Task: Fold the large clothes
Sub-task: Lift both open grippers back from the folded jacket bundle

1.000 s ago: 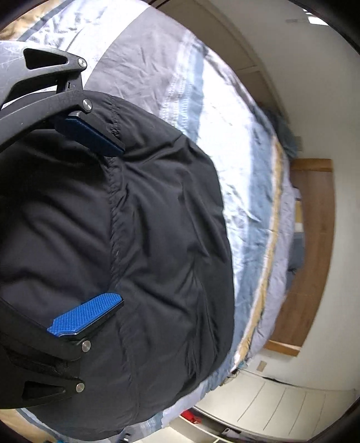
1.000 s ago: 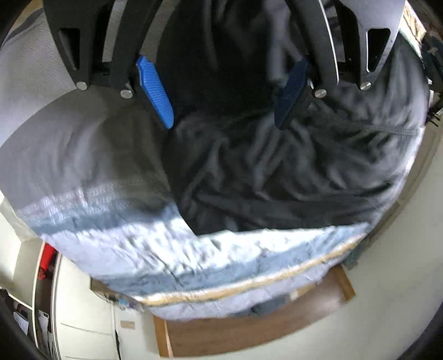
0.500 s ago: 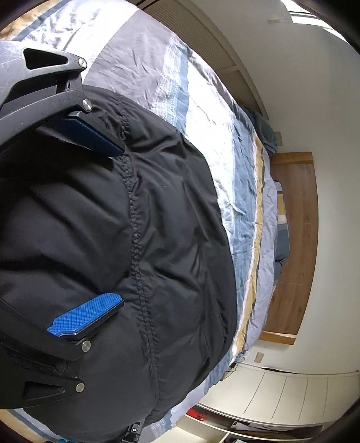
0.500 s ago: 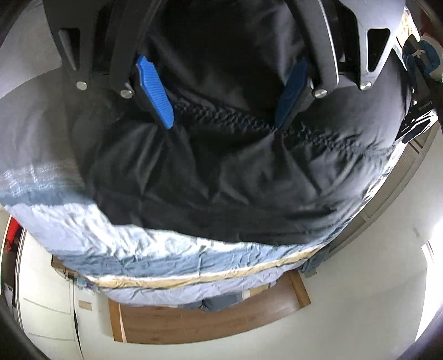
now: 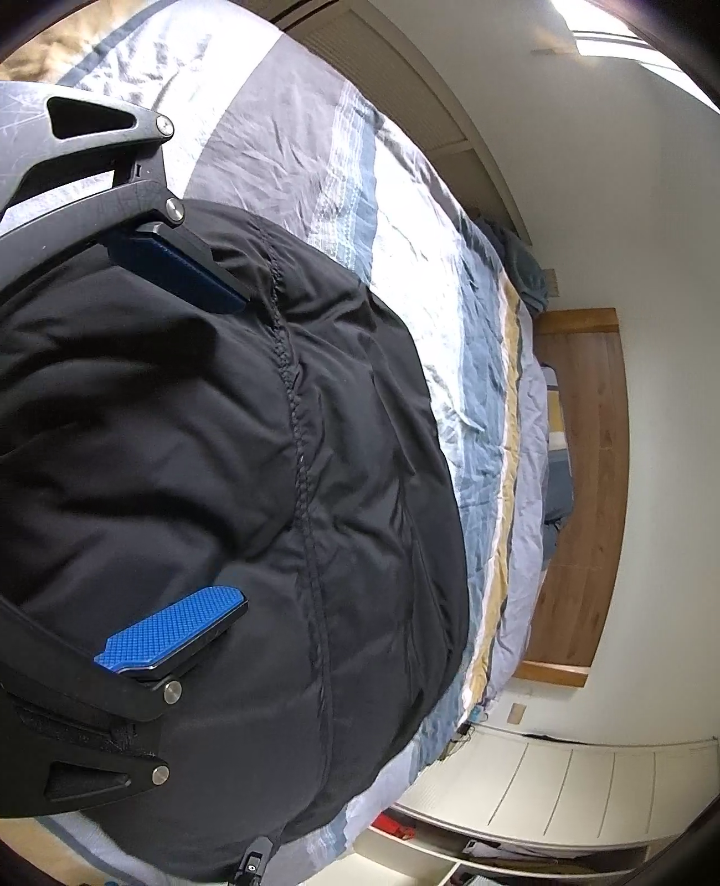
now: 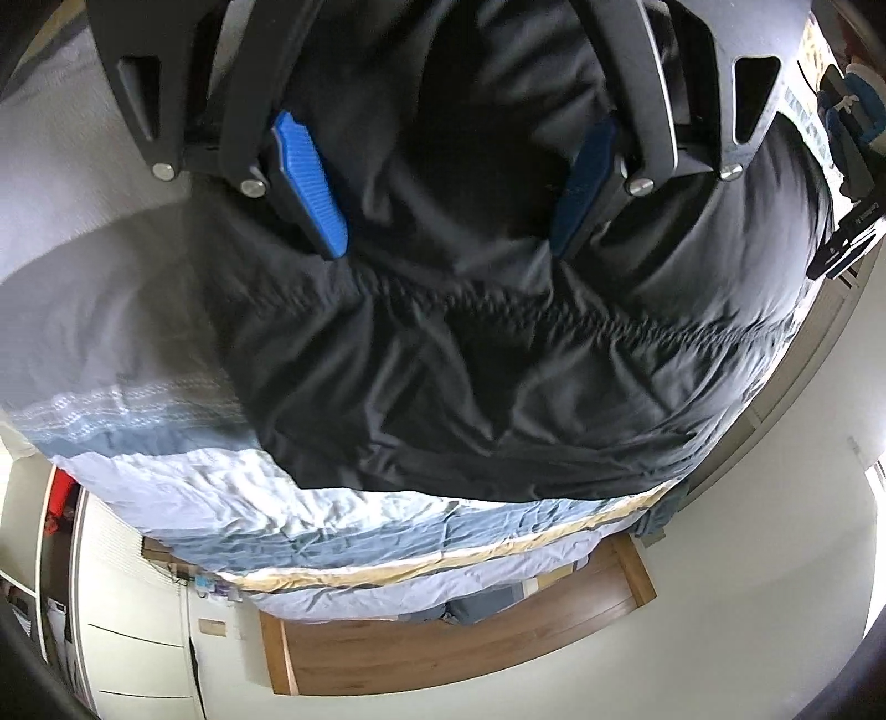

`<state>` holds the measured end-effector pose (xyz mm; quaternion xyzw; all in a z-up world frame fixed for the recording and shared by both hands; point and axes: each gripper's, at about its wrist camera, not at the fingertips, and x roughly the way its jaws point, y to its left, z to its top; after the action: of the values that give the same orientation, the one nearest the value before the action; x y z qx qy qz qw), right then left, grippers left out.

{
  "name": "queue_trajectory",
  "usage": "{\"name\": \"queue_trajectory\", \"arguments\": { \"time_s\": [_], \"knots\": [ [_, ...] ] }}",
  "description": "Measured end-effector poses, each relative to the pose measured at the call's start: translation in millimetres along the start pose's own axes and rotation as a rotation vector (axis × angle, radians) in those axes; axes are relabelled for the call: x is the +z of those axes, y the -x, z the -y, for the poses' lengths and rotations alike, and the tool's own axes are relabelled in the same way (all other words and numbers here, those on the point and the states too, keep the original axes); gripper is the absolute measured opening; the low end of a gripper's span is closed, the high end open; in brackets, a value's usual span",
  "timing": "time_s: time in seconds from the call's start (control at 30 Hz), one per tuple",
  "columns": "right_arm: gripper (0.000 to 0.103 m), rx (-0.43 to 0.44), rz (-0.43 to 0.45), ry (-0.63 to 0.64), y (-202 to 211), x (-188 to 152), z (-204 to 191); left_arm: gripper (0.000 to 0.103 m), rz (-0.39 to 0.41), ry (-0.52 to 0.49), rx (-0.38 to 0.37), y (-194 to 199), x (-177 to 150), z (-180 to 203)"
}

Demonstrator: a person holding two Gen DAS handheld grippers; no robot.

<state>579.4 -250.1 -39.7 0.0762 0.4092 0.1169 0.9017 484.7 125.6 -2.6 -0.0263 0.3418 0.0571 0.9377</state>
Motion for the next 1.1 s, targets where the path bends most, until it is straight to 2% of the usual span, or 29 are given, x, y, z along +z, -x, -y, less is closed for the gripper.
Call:
{"name": "queue_trajectory", "arguments": {
  "time_s": [0.4, 0.7, 0.9, 1.1],
  "knots": [
    [0.075, -0.011, 0.021, 0.007, 78, -44, -20, 0.098, 0.032, -0.035, -0.003, 82, -21, 19],
    [0.075, -0.027, 0.046, 0.023, 139, -74, -32, 0.099, 0.044, -0.042, -0.008, 137, -48, 15],
    [0.075, -0.04, 0.066, 0.01, 169, -85, -25, 0.101, 0.052, -0.033, 0.007, 156, -57, 6],
    [0.075, -0.059, 0.061, -0.053, 175, -84, 4, 0.103, 0.002, 0.048, 0.021, 144, -58, -31]
  ]
}}
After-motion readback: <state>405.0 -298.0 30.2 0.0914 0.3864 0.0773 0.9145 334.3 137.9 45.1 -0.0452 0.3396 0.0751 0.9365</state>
